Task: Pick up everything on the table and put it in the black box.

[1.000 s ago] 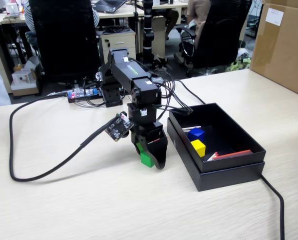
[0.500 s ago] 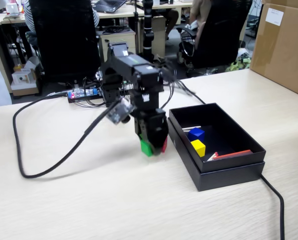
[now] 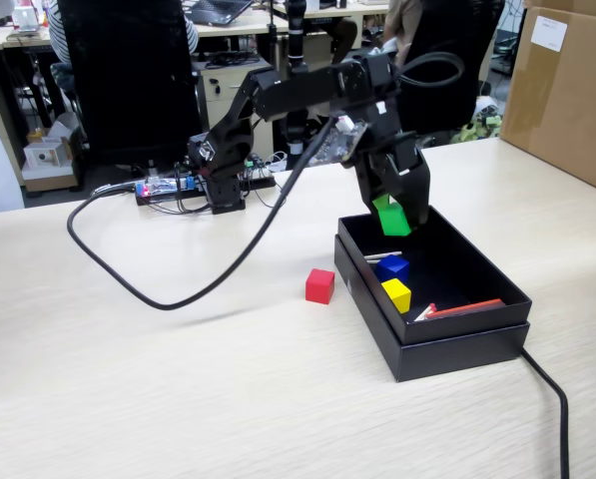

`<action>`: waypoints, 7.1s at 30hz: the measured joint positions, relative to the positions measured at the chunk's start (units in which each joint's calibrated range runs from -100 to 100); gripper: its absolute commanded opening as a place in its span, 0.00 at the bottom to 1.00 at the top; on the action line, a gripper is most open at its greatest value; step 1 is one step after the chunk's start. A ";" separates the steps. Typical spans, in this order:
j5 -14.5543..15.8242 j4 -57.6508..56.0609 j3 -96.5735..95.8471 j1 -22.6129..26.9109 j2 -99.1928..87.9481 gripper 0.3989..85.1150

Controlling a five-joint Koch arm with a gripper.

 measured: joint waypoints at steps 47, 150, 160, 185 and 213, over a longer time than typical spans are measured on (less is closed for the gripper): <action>0.49 -2.17 -41.62 -8.84 -28.87 0.56; -5.03 29.81 -93.84 -16.02 -95.40 0.58; -1.56 47.23 -132.27 -17.88 -121.68 0.60; -0.73 71.70 -154.91 -16.26 -123.62 0.59; -0.73 71.70 -154.91 -16.26 -123.50 0.59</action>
